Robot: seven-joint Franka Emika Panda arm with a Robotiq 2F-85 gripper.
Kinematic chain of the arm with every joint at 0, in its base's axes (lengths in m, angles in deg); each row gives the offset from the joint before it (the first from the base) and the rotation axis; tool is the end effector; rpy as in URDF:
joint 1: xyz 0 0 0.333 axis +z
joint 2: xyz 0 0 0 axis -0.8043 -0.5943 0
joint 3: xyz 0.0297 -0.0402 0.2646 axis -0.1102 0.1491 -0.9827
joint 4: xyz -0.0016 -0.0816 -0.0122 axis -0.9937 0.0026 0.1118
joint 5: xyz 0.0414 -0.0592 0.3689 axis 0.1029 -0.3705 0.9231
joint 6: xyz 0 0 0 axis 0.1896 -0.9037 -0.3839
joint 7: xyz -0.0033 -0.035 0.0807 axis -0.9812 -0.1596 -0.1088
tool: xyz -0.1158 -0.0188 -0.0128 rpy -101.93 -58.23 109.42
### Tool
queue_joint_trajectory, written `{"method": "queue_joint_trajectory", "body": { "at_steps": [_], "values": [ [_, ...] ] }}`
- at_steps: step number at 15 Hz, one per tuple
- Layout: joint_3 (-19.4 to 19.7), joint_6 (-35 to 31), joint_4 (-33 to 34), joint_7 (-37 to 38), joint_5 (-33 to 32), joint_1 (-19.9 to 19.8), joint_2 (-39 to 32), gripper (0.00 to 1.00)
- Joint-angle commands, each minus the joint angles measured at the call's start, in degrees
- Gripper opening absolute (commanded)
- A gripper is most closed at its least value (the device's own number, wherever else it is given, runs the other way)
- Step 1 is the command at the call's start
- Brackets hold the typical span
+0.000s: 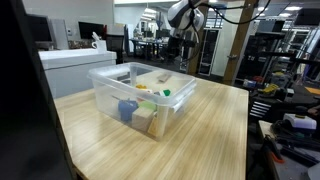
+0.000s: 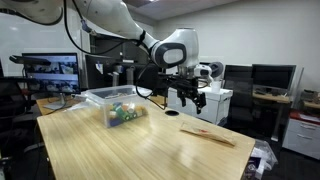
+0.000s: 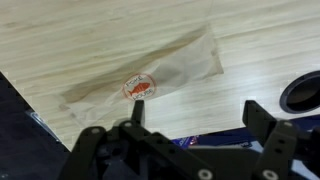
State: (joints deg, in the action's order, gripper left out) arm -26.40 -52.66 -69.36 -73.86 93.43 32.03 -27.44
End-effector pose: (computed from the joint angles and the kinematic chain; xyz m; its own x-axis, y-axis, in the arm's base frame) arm 0.6103 -0.3497 0.2906 0.9034 -0.3281 0.2762 -0.3275 -0.9435 -0.0495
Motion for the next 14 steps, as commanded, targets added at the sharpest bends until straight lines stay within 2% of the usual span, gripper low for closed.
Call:
{"method": "queue_joint_trajectory", "body": {
  "at_steps": [1,3,7,12,14],
  "values": [
    [0.1,-1.1,8.1,12.6,-2.0,-0.5,-6.0,1.0],
    [1.5,-1.2,13.6,22.2,-3.0,-0.3,-9.9,1.0],
    [5.5,-1.5,20.3,38.1,-5.4,-0.1,-15.8,1.0],
    [12.7,0.5,24.5,55.4,-6.9,2.1,-22.7,1.0],
    [13.2,2.6,27.7,64.4,-8.6,1.6,-26.1,1.0]
  ]
}}
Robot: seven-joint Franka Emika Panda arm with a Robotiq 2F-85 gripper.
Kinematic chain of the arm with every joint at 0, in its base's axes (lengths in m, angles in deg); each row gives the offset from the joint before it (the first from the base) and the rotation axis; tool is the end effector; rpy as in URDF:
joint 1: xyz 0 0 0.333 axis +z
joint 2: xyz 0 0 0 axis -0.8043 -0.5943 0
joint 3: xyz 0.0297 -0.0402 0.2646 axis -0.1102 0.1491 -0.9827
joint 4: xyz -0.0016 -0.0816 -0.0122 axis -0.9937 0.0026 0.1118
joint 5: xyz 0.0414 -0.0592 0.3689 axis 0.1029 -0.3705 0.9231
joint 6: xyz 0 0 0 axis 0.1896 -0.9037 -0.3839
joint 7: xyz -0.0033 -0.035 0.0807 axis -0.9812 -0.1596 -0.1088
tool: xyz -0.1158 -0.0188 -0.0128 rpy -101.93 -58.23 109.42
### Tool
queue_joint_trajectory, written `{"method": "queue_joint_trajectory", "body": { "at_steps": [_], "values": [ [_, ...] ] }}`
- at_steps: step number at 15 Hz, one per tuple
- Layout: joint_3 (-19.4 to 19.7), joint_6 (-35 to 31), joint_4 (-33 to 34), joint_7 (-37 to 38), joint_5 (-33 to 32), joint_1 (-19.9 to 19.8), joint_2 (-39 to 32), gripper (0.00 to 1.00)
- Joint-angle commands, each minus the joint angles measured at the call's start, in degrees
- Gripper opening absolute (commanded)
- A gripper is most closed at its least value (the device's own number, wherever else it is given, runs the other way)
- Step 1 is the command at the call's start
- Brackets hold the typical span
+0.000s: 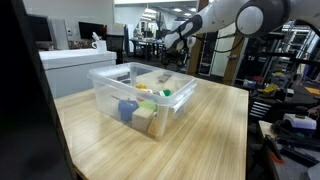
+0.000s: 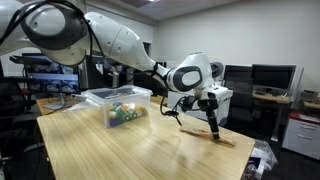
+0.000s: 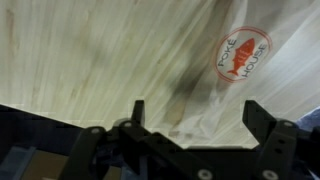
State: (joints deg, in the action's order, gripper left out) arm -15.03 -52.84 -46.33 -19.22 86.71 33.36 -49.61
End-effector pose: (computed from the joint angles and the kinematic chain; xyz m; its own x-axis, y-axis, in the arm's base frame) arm 0.6249 -0.4231 0.2230 0.3230 -0.8799 0.3484 -0.9342 -0.3553 -0.0312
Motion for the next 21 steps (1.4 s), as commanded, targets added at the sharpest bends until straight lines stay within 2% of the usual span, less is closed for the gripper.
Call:
{"method": "queue_joint_trajectory", "body": {
  "at_steps": [1,6,7,8,12,15,18,21],
  "values": [
    [1.2,3.2,6.2,12.0,-2.2,-0.1,-5.1,1.0],
    [-1.5,5.7,14.7,16.9,-4.5,-0.3,-10.1,1.0],
    [-0.7,6.7,15.4,16.3,-3.1,0.7,-10.6,0.8],
    [-0.8,7.4,16.2,16.1,-3.2,0.9,-11.1,0.71],
    [-0.7,12.6,17.3,15.6,-3.2,1.1,-11.1,0.44],
    [-1.3,15.7,15.6,14.0,-2.8,1.1,-9.5,0.24],
    [-1.3,18.2,13.3,12.9,-2.9,1.3,-8.0,0.05],
    [-2.2,23.7,11.5,9.1,-2.8,2.2,-4.9,0.02]
  ]
}}
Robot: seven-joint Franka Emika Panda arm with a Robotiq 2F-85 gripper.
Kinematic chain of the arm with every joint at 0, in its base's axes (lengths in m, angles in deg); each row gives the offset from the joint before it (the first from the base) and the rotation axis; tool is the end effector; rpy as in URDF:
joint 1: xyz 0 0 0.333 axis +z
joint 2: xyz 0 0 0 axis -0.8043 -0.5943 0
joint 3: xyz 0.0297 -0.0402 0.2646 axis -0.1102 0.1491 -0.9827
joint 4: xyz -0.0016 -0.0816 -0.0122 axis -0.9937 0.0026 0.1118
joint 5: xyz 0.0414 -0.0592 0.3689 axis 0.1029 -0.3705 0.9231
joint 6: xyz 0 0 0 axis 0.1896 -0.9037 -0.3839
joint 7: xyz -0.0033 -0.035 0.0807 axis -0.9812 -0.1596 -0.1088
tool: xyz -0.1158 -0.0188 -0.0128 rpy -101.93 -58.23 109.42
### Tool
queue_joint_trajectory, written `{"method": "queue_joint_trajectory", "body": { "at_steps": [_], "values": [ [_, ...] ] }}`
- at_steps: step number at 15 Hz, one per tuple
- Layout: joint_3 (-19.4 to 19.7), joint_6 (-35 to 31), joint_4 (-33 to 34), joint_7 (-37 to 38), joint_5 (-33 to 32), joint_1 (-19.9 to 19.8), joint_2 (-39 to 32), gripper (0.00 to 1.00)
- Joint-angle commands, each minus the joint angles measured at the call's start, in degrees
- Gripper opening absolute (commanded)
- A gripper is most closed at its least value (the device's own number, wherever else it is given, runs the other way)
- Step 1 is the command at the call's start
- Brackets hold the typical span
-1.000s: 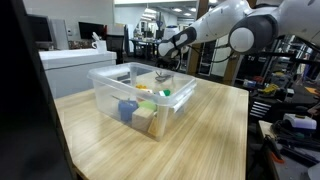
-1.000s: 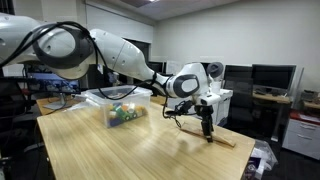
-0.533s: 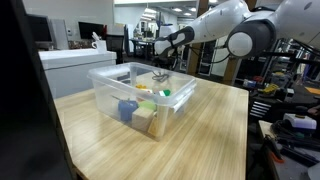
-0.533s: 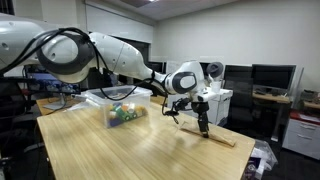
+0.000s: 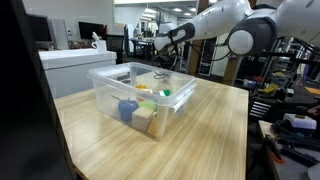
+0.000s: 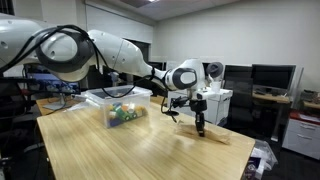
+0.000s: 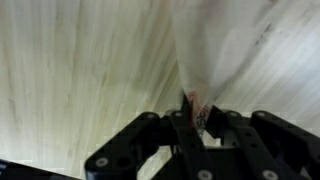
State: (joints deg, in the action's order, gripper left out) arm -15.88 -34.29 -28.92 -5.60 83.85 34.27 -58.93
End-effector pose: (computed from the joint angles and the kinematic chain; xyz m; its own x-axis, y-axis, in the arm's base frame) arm 0.6539 -0.3751 0.2028 0.2232 -0.9447 0.2401 -0.9747 -0.2135 0.0662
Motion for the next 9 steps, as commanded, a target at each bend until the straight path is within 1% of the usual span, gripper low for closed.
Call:
{"method": "queue_joint_trajectory", "body": {
  "at_steps": [1,4,7,9],
  "values": [
    [-1.6,6.8,-6.6,-6.0,0.0,1.6,5.4,0.05],
    [-2.4,11.8,-10.5,-11.0,-0.2,3.9,10.4,0.05],
    [-2.1,13.0,-15.7,-13.8,-0.9,7.1,15.7,0.05],
    [-2.1,13.8,-21.4,-17.1,-1.4,10.2,21.3,0.05]
  ]
}}
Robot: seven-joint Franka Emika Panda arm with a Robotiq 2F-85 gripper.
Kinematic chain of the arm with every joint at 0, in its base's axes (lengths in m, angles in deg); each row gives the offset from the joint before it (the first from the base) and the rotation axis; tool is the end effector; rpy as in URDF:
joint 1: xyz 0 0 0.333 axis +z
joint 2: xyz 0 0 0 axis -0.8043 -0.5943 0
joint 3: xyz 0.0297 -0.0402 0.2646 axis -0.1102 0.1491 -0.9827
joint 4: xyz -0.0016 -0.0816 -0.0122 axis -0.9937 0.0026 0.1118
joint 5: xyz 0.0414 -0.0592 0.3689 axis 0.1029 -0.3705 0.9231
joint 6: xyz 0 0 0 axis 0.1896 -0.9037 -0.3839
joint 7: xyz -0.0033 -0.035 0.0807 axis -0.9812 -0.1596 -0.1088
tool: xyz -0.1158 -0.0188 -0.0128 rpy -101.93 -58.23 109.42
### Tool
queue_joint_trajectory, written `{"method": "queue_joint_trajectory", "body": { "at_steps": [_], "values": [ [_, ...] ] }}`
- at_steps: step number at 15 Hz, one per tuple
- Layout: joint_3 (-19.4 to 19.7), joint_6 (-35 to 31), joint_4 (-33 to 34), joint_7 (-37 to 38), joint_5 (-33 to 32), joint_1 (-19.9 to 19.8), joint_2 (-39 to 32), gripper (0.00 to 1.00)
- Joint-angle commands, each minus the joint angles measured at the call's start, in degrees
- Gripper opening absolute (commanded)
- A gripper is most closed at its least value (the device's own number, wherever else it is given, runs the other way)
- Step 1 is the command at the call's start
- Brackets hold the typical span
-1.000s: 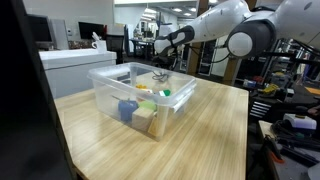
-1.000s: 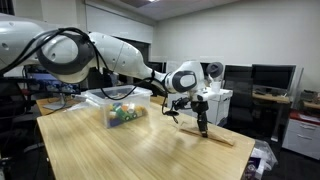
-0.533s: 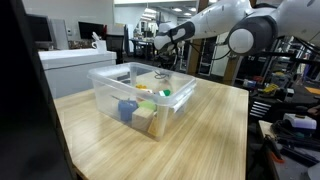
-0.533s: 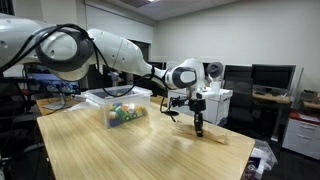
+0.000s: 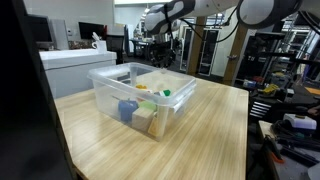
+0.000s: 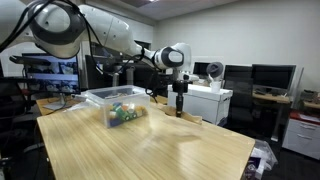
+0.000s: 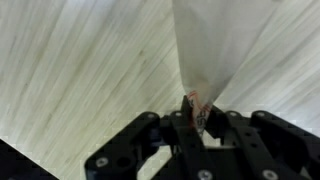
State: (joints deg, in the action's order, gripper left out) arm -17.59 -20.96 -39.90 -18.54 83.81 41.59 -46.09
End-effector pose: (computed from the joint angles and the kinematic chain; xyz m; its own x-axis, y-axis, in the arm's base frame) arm 0.6585 -0.2889 0.2566 0.4859 -0.8737 0.0232 -0.8616 -0.4743 0.1808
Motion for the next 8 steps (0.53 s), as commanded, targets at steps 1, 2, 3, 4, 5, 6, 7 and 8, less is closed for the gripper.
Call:
{"method": "queue_joint_trajectory", "body": {
  "at_steps": [1,2,3,4,5,6,7,8],
  "values": [
    [-0.7,-0.6,-12.9,-6.5,-1.4,4.3,11.0,0.05],
    [-0.8,-1.0,-15.3,-8.3,-1.4,5.7,13.5,0.05],
    [-1.0,-1.6,-18.0,-10.4,-1.5,7.5,16.4,0.05],
    [-1.1,-2.1,-20.1,-12.2,-1.7,8.9,18.7,0.05],
    [-1.3,-2.6,-22.2,-14.0,-1.9,10.4,21.0,0.05],
    [-1.5,-3.0,-24.7,-15.9,-2.0,11.9,23.7,0.05],
    [-1.8,-3.5,-27.2,-17.6,-2.3,13.7,26.4,0.05],
    [-5.5,-4.0,-29.3,-18.2,-4.9,12.8,29.2,0.05]
  ]
}}
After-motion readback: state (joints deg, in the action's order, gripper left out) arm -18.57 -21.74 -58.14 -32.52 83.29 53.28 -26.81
